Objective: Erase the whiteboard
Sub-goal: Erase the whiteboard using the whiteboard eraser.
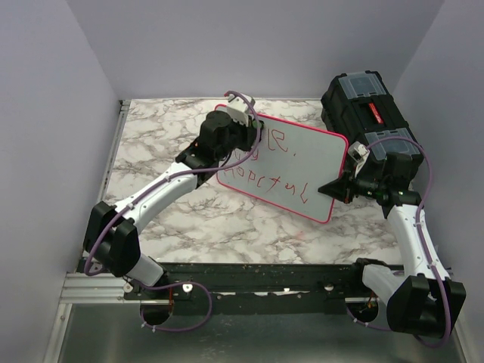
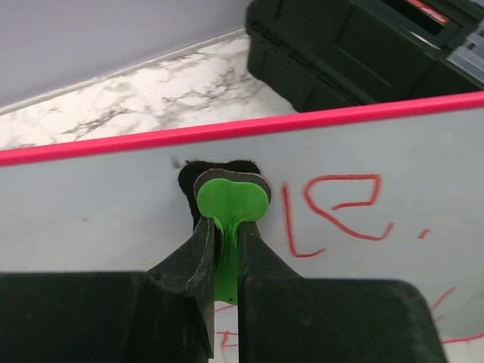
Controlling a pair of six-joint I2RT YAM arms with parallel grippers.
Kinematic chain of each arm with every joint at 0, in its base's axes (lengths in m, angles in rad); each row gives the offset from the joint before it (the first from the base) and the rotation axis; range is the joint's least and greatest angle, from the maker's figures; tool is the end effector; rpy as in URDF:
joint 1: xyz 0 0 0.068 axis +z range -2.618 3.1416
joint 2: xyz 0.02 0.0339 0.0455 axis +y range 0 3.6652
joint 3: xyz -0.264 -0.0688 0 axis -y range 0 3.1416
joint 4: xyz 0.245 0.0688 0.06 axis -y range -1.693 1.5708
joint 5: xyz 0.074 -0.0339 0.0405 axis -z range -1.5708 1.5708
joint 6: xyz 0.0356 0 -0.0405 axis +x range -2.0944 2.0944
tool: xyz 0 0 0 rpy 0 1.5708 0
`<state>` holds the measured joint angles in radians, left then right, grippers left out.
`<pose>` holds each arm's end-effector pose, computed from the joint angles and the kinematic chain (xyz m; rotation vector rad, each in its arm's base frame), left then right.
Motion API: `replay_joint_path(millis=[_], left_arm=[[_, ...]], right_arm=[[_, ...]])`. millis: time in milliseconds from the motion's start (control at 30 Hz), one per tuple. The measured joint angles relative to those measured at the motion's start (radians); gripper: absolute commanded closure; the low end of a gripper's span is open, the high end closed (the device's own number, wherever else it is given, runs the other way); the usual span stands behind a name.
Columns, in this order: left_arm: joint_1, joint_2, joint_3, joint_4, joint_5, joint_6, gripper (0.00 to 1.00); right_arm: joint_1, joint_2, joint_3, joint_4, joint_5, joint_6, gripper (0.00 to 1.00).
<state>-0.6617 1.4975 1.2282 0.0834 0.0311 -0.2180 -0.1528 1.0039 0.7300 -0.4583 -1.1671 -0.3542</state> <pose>0.2837 -0.2224 0.3492 0.4198 1.7552 -0.6627 0.1985 0.0026 0.2689 -0.7396 1.8152 0.9916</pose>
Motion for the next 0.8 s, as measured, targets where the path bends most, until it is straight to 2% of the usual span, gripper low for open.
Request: replay_joint_path(millis=[267, 400, 633, 800], left_arm=[[0.109, 0.000, 0.000, -0.010, 0.011, -0.001, 1.00], [0.082, 0.000, 0.000, -0.012, 0.008, -0.003, 1.00], [-0.029, 0.005, 0.016, -0.018, 0.001, 0.010, 1.00], [-0.024, 0.015, 0.026, -0.023, -0.009, 0.019, 1.00]], right_arm=[[0.000, -0.002, 0.000, -0.003, 0.000, 0.004, 1.00], [0.000, -0.002, 0.000, -0.004, 0.000, 0.004, 0.99], [0.000, -0.002, 0.000, -0.005, 0.001, 0.001, 0.99], [0.000, -0.002, 0.000, -0.005, 0.001, 0.006, 1.00]])
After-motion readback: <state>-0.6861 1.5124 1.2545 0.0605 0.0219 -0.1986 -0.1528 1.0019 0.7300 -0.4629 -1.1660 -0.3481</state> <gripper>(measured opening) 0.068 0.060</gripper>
